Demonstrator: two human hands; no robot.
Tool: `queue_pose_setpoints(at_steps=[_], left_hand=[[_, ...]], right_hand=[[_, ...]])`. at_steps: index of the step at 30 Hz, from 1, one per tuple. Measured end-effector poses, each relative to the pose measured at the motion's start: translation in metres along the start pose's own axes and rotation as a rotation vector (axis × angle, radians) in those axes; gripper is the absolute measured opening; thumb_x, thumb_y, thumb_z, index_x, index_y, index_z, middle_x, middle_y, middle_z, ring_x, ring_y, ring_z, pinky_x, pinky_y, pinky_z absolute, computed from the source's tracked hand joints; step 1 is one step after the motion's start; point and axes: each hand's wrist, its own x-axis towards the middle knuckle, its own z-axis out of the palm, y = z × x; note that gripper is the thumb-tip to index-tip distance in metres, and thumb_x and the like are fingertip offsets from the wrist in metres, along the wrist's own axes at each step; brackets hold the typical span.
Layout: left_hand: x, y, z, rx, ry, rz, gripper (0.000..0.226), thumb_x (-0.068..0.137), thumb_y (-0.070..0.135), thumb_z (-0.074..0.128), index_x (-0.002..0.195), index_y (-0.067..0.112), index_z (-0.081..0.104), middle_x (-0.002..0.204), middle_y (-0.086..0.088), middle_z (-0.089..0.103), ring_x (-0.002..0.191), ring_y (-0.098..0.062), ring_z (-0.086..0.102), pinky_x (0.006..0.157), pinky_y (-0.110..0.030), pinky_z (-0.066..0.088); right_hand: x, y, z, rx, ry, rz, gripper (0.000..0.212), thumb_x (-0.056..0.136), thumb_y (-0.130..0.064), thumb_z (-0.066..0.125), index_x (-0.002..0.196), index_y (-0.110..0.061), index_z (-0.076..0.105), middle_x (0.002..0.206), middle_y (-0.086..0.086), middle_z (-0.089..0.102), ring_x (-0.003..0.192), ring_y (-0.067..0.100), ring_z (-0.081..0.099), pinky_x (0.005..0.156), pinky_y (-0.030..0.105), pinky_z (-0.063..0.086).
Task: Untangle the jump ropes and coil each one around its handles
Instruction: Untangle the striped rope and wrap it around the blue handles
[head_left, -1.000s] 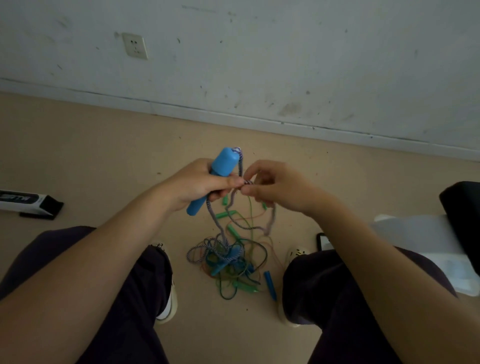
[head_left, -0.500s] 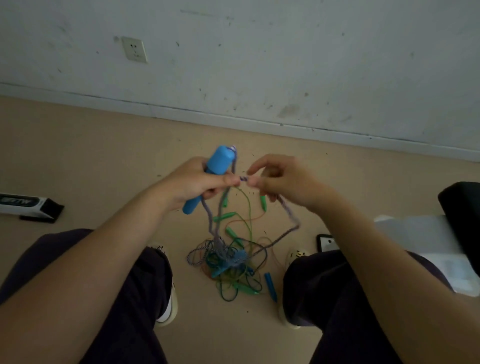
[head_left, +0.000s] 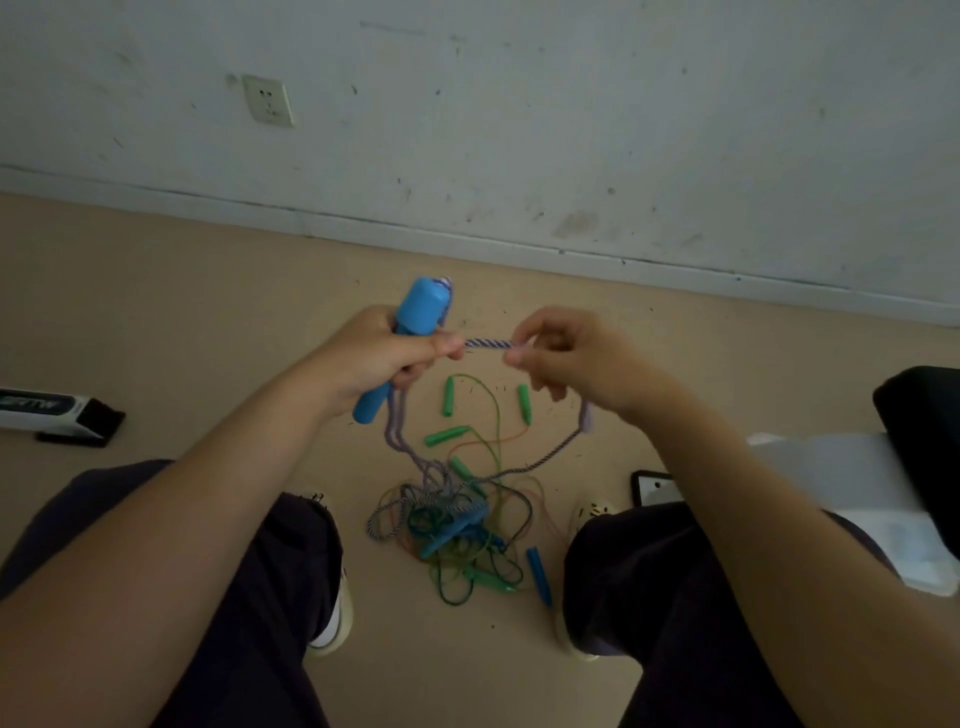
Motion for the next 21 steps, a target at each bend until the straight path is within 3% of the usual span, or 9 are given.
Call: queue_pose_setpoints(at_steps=[2, 4, 7, 10, 14, 17, 21], left_hand=[[0.001, -0.002, 0.013, 0.031, -0.053, 0.005, 0.027, 0.086, 0.031, 0.073, 0.077, 0.008, 0.063, 0.05, 0.005, 0.045, 0.047, -0.01, 0.038, 0.054, -0.025, 0.036], [0.003, 0.0, 0.014, 0.071, -0.07, 0.006, 0.033, 0.088, 0.031, 0.073, 0.079, 0.0, 0.063, 0.054, 0.001, 0.046, 0.05, -0.012, 0.041, 0.055, -0.025, 0.037], [0.004, 0.006, -0.004, 0.063, 0.01, -0.002, 0.031, 0.085, 0.036, 0.073, 0.091, 0.005, 0.073, 0.056, 0.003, 0.049, 0.051, -0.01, 0.043, 0.059, -0.025, 0.041], [0.003, 0.006, -0.021, 0.005, 0.124, 0.017, 0.031, 0.08, 0.04, 0.073, 0.091, 0.011, 0.074, 0.056, 0.004, 0.047, 0.051, -0.01, 0.04, 0.059, -0.025, 0.039], [0.001, 0.004, -0.01, -0.008, 0.069, 0.008, 0.029, 0.081, 0.039, 0.073, 0.089, 0.011, 0.073, 0.055, 0.005, 0.047, 0.05, -0.009, 0.04, 0.056, -0.022, 0.037], [0.001, 0.004, 0.011, 0.051, -0.051, 0.003, 0.025, 0.085, 0.036, 0.073, 0.073, 0.015, 0.064, 0.053, 0.005, 0.048, 0.048, -0.009, 0.042, 0.055, -0.022, 0.04], [-0.002, 0.01, 0.0, 0.055, -0.03, 0.012, 0.031, 0.079, 0.04, 0.074, 0.084, 0.009, 0.072, 0.056, 0.003, 0.051, 0.051, -0.01, 0.044, 0.057, -0.023, 0.04]], right_hand=[[0.003, -0.002, 0.02, -0.048, -0.072, -0.029, 0.013, 0.091, -0.029, 0.067, 0.093, -0.017, 0.066, 0.061, -0.004, 0.061, 0.052, 0.008, 0.052, 0.054, 0.027, 0.047], [0.006, 0.001, 0.027, -0.047, -0.055, -0.08, 0.01, 0.093, -0.023, 0.065, 0.084, -0.02, 0.065, 0.056, -0.005, 0.055, 0.051, 0.01, 0.048, 0.055, 0.029, 0.043], [0.009, 0.007, 0.005, -0.033, 0.137, -0.09, 0.018, 0.096, -0.019, 0.06, 0.079, -0.026, 0.063, 0.056, -0.007, 0.052, 0.05, 0.007, 0.046, 0.053, 0.026, 0.042], [0.006, 0.013, -0.022, 0.062, 0.324, -0.019, 0.019, 0.097, -0.019, 0.059, 0.079, -0.021, 0.063, 0.055, -0.005, 0.055, 0.047, 0.007, 0.045, 0.051, 0.025, 0.04], [0.0, 0.006, -0.009, 0.008, 0.108, -0.016, 0.008, 0.093, -0.026, 0.063, 0.091, -0.019, 0.066, 0.068, -0.003, 0.063, 0.056, 0.008, 0.054, 0.056, 0.024, 0.05], [0.001, -0.003, 0.021, 0.029, -0.038, -0.061, 0.007, 0.092, -0.027, 0.065, 0.09, -0.02, 0.067, 0.062, -0.004, 0.062, 0.051, 0.011, 0.052, 0.051, 0.024, 0.046], [0.005, -0.001, 0.013, -0.006, 0.075, -0.111, 0.017, 0.095, -0.023, 0.061, 0.079, -0.026, 0.065, 0.056, -0.009, 0.054, 0.048, 0.004, 0.045, 0.05, 0.017, 0.041]])
